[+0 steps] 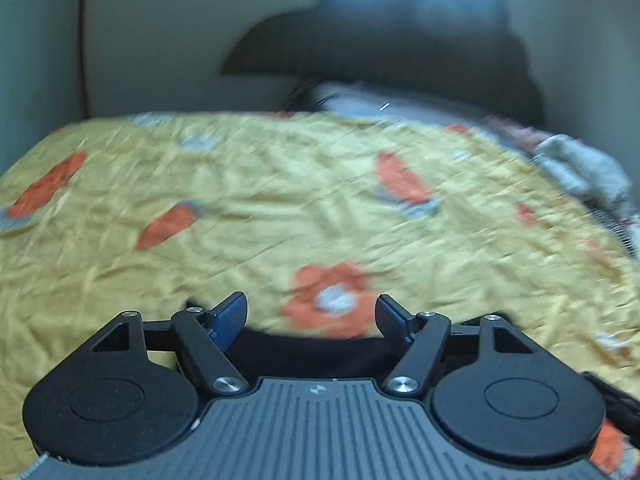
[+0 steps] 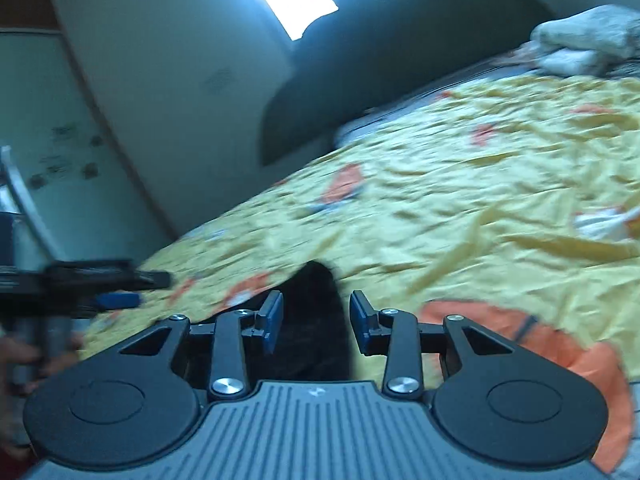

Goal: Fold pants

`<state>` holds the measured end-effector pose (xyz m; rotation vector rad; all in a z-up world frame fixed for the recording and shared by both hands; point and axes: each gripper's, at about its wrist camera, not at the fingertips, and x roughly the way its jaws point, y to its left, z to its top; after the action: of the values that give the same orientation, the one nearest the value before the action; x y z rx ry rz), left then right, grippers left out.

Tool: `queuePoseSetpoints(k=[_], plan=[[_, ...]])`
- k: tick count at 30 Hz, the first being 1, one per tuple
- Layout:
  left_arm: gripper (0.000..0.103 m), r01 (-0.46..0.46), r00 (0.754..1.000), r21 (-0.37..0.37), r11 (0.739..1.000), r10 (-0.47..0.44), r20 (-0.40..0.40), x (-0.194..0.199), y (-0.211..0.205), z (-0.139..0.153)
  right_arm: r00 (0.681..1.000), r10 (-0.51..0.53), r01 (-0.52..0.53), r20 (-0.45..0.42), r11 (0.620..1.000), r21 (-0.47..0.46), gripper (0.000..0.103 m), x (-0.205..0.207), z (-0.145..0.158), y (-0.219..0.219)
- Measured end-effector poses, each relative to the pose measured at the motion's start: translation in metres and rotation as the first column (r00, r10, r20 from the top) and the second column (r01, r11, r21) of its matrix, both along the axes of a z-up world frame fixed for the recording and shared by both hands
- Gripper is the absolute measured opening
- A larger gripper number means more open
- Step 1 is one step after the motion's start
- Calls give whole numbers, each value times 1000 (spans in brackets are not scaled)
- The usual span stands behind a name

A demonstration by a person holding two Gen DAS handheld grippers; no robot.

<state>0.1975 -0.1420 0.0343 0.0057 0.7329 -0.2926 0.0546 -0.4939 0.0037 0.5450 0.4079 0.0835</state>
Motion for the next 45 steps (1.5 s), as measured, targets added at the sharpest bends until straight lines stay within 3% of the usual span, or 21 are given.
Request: queuePoseSetpoints(k=[2,5,8,12,17,19,21,23,25,33,35,37,38,40,42,45], plan=[[70,-20,998,25,999,22,-52,9,12,-16,997,83,-83,-7,996,26,37,2,-1,14],[67,-44,995,64,997,49,-92,14,22,-36,995,71,-73,-65,997,-18,41,-5,-5,26],[70,-68,996,91,994,73,-59,15,23,-42,992,55,-57,-110,998,-20,50,-10,-14,26],[73,-135,989,127,983,141,-42,27,24,-48,988,73,-71,-133,997,19,51,-13,-22,26],[74,-192,978,72,979,197,-74,34,33,-57,988,138,-124,-73,979,164,52,-7,-22,26],[67,-199,978,58,978,202,-57,26,33,-50,985,154,-135,-75,966,219,52,5,-27,28],[67,-187,982,42,981,189,-28,15,30,-43,987,127,-98,-98,960,260,43,16,-37,28],[69,-164,986,51,985,165,-3,8,24,-38,990,87,-53,-110,958,281,12,20,-42,25],[69,-155,988,73,985,155,6,7,22,-39,994,61,-33,-95,961,276,12,15,-40,23],[73,-191,979,39,981,194,-60,17,35,-53,987,63,-41,-147,988,147,13,4,-29,25],[71,-190,981,51,980,191,-27,9,35,-45,989,39,-24,-140,993,112,23,1,-19,24],[71,-185,983,70,980,184,17,-3,33,-35,991,-83,76,-110,995,-68,34,-5,0,29],[72,-181,983,68,981,179,38,-9,32,-30,990,-116,101,-84,981,-163,34,-5,9,34],[74,-157,987,57,986,154,56,-21,27,-23,997,-62,45,-48,957,-287,34,6,25,46],[74,-121,992,58,991,118,48,-29,18,-21,996,76,-90,-53,935,-344,34,29,32,60],[75,-84,995,84,993,79,54,-39,5,-27,970,201,-240,-140,895,-376,33,72,21,75]])
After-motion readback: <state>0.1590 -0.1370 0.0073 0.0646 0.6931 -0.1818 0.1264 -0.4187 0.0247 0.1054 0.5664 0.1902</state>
